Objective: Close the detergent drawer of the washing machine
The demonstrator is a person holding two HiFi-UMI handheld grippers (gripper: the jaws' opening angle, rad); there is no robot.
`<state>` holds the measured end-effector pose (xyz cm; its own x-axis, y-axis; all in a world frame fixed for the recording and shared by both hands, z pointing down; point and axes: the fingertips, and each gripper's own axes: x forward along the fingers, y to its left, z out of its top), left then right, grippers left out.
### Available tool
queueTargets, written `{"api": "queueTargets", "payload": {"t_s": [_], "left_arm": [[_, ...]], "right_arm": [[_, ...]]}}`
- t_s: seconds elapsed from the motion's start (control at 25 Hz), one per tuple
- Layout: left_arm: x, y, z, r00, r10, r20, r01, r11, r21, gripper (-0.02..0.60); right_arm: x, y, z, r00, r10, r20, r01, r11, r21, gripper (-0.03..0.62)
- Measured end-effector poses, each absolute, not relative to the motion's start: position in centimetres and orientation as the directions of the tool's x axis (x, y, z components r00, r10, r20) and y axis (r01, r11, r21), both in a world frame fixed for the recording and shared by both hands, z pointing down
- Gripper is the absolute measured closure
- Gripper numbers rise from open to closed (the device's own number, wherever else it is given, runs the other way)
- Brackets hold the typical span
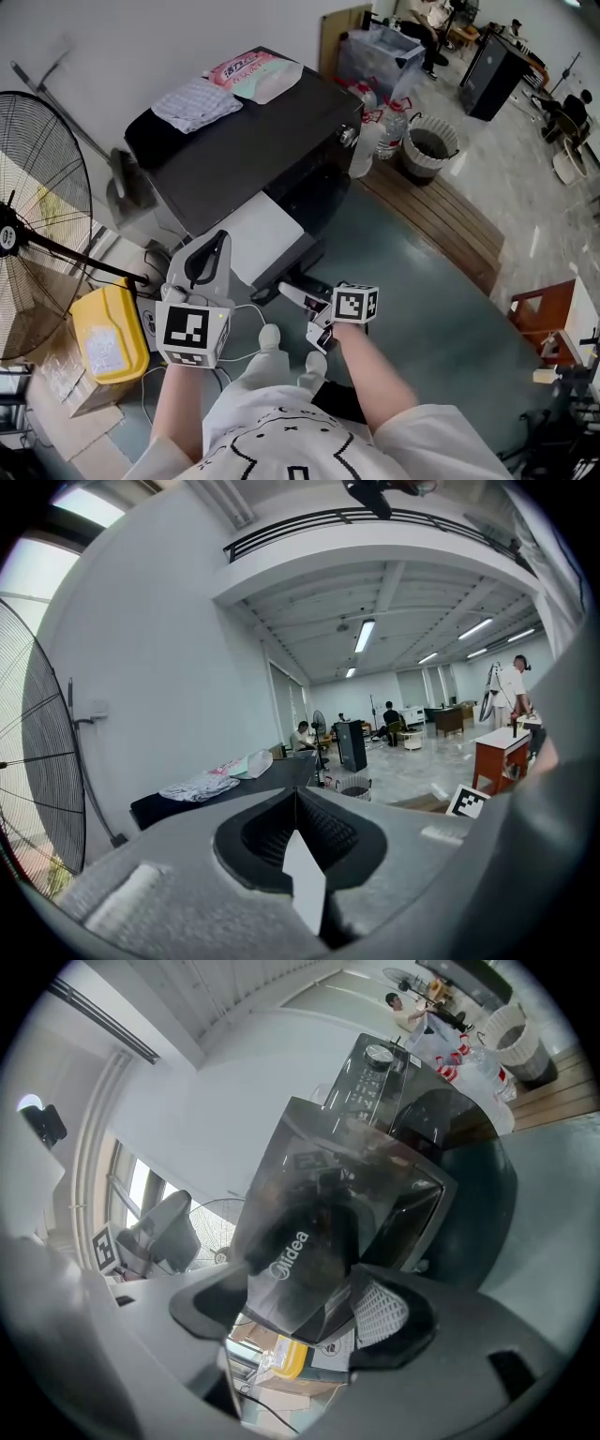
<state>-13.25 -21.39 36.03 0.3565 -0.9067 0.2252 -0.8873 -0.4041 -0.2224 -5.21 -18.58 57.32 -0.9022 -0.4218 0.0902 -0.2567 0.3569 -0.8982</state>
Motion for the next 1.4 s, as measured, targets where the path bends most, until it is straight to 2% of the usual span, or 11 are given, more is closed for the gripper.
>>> {"api": "queueTargets", "payload": {"t_s": [1.4], "left_arm": [[-17.7, -25.6, 36.1, 0.357, -0.904, 0.235, -0.886, -0.408, -0.222, 0.563]], "right_arm": [[-10.7, -24.3, 57.3, -0.879, -0.460, 0.124, -0.303, 0.339, -0.890, 0.270]]}}
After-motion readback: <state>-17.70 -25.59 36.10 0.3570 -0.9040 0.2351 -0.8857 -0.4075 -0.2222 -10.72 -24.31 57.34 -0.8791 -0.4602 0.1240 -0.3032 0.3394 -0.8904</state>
